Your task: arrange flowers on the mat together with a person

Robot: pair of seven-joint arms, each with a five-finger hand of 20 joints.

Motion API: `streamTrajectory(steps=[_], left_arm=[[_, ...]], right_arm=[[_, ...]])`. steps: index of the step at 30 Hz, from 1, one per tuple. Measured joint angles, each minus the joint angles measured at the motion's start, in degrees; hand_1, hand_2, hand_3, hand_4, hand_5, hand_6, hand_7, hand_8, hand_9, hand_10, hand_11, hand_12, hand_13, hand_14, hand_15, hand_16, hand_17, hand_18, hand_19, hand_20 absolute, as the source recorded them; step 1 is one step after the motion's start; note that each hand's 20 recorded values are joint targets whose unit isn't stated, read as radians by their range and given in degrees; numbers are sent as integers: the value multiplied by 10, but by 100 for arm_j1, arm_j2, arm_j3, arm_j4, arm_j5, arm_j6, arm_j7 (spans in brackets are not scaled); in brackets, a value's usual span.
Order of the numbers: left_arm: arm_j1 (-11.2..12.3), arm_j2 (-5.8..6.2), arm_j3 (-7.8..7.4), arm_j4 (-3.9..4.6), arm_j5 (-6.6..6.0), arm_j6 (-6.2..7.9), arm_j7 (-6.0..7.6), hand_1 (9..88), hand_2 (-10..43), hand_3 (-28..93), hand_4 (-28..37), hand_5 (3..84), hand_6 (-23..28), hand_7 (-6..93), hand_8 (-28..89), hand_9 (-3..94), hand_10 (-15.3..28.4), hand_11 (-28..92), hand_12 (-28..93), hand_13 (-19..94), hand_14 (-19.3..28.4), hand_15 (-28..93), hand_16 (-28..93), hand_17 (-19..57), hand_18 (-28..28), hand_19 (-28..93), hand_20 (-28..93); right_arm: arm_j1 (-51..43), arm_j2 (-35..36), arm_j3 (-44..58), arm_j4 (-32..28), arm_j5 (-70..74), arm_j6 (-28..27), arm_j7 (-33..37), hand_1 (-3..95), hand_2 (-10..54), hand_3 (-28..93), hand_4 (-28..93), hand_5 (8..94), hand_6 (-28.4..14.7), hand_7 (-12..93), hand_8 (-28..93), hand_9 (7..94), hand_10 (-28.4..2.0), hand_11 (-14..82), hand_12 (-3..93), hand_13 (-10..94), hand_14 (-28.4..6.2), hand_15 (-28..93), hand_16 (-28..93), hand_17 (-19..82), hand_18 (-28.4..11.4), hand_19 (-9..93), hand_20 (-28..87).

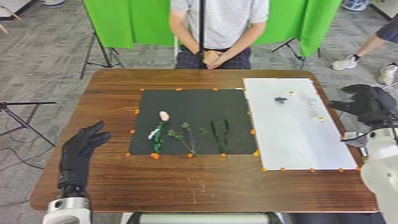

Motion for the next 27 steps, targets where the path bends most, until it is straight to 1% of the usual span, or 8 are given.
streamTrajectory(steps=[2, 7, 11, 17, 21, 23, 27], left_arm=[[-1, 0, 0, 0, 0, 0, 0, 188, 101, 643, -283, 504, 40, 139, -65, 536, 160, 215, 128, 415, 189, 234, -20, 101, 127, 126, 185], [1, 0, 0, -1, 0, 0, 0, 188, 102, 643, -283, 504, 39, 140, -66, 536, 160, 216, 129, 414, 189, 234, -20, 101, 127, 126, 185], [6, 0, 0, -5, 0, 0, 0, 190, 102, 641, -283, 504, 38, 141, -66, 537, 159, 216, 128, 415, 189, 233, -20, 101, 128, 126, 185], [7, 0, 0, -9, 0, 2, 1, 190, 102, 640, -283, 505, 39, 139, -66, 537, 159, 216, 128, 415, 189, 233, -20, 101, 128, 126, 185], [8, 1, 0, -10, 0, 1, 1, 190, 102, 641, -283, 505, 38, 140, -66, 537, 160, 215, 128, 415, 189, 233, -20, 101, 128, 127, 185], [8, 1, 0, -10, 0, 1, 1, 191, 101, 640, -283, 505, 38, 141, -66, 537, 160, 215, 128, 415, 189, 233, -20, 101, 128, 126, 185], [7, 7, 0, -10, 0, -1, 0, 191, 101, 642, -283, 503, 38, 141, -66, 536, 160, 215, 128, 415, 189, 234, -20, 101, 127, 126, 184]], right_arm=[[90, 82, -130, 96, -21, -100, -41, 299, -95, 675, -276, 527, 5, 137, -96, 609, -155, 161, 199, 707, -128, 350, 247, 351, -212, 652, 440], [236, 172, -315, 286, -26, -259, -179, 327, -95, 672, -280, 550, 18, 155, -104, 664, -153, 168, 198, 749, -107, 386, 257, 373, -210, 697, 458], [321, 211, -453, 399, -129, -404, -222, 338, -95, 675, -280, 559, 23, 161, -108, 675, -151, 169, 199, 759, -104, 399, 262, 380, -211, 715, 465], [399, 275, -612, 503, -300, -869, -272, 356, -95, 672, -280, 567, 25, 164, -112, 685, -150, 170, 200, 771, -97, 422, 266, 387, -212, 735, 473], [471, 320, -783, 633, -436, -925, -295, 373, -95, 674, -279, 571, 28, 169, -112, 686, -148, 171, 200, 779, -92, 431, 268, 390, -211, 743, 476], [520, 334, -875, 710, -495, -924, -300, 398, -95, 677, -277, 578, 34, 176, -114, 692, -144, 171, 199, 787, -85, 437, 268, 398, -207, 753, 479], [610, 343, -1016, 859, -575, -864, -301, 442, -95, 674, -278, 620, 43, 192, -125, 717, -137, 172, 195, 812, -68, 440, 269, 415, -204, 773, 483]])
